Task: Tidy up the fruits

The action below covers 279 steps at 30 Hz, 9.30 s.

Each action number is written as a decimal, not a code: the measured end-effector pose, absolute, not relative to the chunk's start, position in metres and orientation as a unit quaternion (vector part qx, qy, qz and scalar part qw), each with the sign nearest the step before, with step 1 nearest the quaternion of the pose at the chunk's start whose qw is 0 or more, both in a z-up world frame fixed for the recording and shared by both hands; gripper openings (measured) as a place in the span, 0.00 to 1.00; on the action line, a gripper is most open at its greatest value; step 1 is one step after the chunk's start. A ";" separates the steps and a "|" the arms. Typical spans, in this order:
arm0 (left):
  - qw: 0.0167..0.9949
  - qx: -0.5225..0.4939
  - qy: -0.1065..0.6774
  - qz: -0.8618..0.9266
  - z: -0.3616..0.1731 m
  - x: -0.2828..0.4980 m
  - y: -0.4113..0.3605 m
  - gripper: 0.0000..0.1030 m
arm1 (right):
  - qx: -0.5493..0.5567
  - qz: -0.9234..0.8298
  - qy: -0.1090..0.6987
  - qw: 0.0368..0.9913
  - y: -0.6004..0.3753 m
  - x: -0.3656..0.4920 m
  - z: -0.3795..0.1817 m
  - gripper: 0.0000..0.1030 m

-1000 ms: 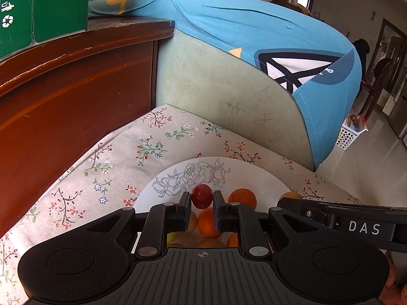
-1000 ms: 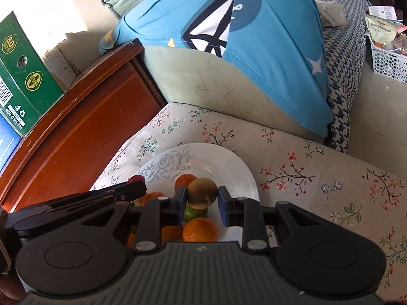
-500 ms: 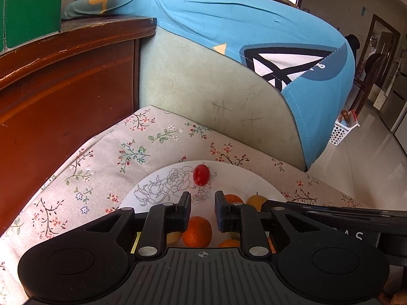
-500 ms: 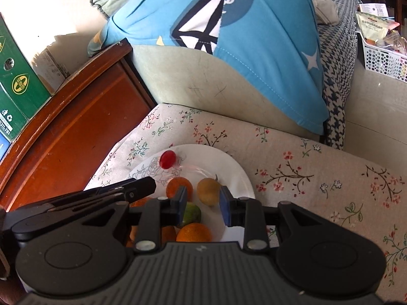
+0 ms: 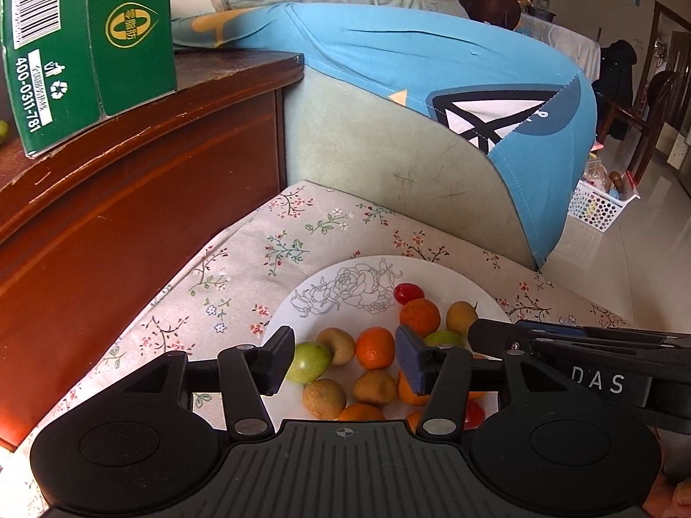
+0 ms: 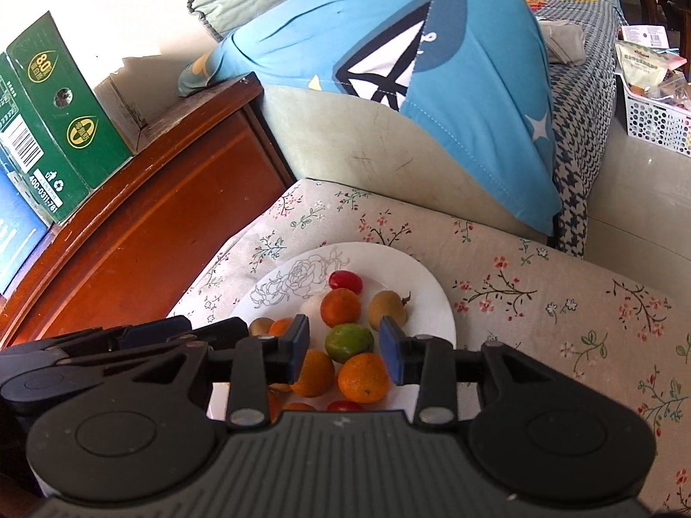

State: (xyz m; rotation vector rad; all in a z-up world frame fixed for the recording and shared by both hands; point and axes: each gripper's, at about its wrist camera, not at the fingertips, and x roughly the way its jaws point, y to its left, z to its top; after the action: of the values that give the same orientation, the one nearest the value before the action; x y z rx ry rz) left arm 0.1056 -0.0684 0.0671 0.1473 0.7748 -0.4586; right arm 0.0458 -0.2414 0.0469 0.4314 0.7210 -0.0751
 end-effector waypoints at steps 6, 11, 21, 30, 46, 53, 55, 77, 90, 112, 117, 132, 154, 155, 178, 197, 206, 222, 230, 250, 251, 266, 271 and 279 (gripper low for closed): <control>0.900 0.083 0.379 -0.198 0.074 0.086 -0.053 0.56 | 0.194 -0.031 0.353 0.915 -0.227 0.032 0.051 0.42; 0.900 0.089 0.387 -0.182 0.073 0.074 -0.039 0.62 | 0.197 -0.025 0.355 0.913 -0.217 0.019 0.053 0.45; 0.899 0.097 0.397 -0.155 0.075 0.053 -0.018 0.64 | 0.168 -0.006 0.360 0.917 -0.189 -0.007 0.049 0.50; 0.901 0.088 0.400 -0.141 0.073 0.038 0.001 0.69 | 0.154 0.016 0.364 0.918 -0.174 -0.020 0.046 0.50; 0.901 0.068 0.417 -0.102 0.067 0.021 0.039 0.71 | 0.146 0.046 0.380 0.912 -0.156 -0.034 0.031 0.50; 0.900 0.026 0.432 -0.049 0.066 0.032 0.080 0.71 | 0.146 0.068 0.383 0.910 -0.144 -0.025 0.018 0.49; 0.901 0.018 0.431 -0.042 0.065 0.033 0.089 0.71 | 0.143 0.072 0.381 0.911 -0.139 -0.022 0.013 0.46; 0.898 0.029 0.435 -0.055 0.050 0.037 0.090 0.70 | 0.133 0.111 0.378 0.910 -0.116 0.014 -0.015 0.28; 0.888 0.044 0.446 -0.108 0.031 0.041 0.060 0.70 | 0.122 0.069 0.398 0.907 -0.148 0.006 0.020 0.27; 0.883 0.071 0.416 -0.204 0.002 0.051 0.019 0.31 | 0.190 0.051 0.384 0.902 -0.213 0.004 0.048 0.28; 0.884 0.055 0.417 -0.204 0.003 0.053 0.023 0.26 | 0.191 0.050 0.379 0.904 -0.215 0.006 0.050 0.28; 0.903 0.008 0.366 -0.225 0.049 0.063 -0.005 0.26 | 0.218 0.015 0.346 0.912 -0.253 0.010 0.062 0.28; 0.908 -0.034 0.359 -0.214 0.039 0.144 -0.045 0.26 | 0.230 0.042 0.336 0.912 -0.248 0.062 0.041 0.27; 0.906 -0.039 0.362 -0.214 0.037 0.148 -0.045 0.26 | 0.229 0.041 0.339 0.911 -0.248 0.064 0.038 0.28; 0.896 -0.040 0.380 -0.228 0.038 0.158 -0.064 0.33 | 0.240 0.028 0.349 0.905 -0.250 0.071 0.029 0.31; 0.910 0.029 0.395 -0.120 0.068 0.101 -0.051 0.86 | 0.171 -0.029 0.356 0.918 -0.241 0.043 0.060 0.74; 0.906 0.037 0.415 -0.077 0.071 0.084 -0.039 0.87 | 0.124 -0.069 0.353 0.925 -0.230 0.030 0.071 0.87; 0.896 0.047 0.437 -0.064 0.070 0.056 -0.032 0.87 | 0.131 -0.133 0.381 0.906 -0.228 0.004 0.077 0.94; 0.893 0.064 0.440 -0.068 0.070 0.054 -0.038 0.88 | 0.128 -0.137 0.399 0.898 -0.229 0.006 0.075 0.94; 0.878 0.056 0.473 -0.048 0.063 0.062 -0.034 0.88 | 0.088 -0.124 0.440 0.885 -0.215 0.018 0.059 0.95; 0.878 0.055 0.473 -0.048 0.063 0.062 -0.034 0.88 | 0.086 -0.124 0.441 0.885 -0.214 0.018 0.059 0.95; 0.875 0.066 0.477 -0.043 0.060 0.061 -0.036 0.88 | 0.071 -0.112 0.450 0.883 -0.207 0.018 0.054 0.95; 0.874 0.068 0.480 -0.040 0.059 0.062 -0.036 0.88 | 0.068 -0.110 0.450 0.884 -0.206 0.018 0.053 0.95; 0.872 0.069 0.483 -0.038 0.058 0.061 -0.035 0.88 | 0.065 -0.105 0.449 0.885 -0.205 0.017 0.053 0.95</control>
State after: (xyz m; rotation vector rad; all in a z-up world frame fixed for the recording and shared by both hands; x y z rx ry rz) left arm 0.0613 -0.0347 0.0576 0.1443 1.0092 -0.0802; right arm 0.0173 -0.2047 0.0533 0.1354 0.9348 -0.2184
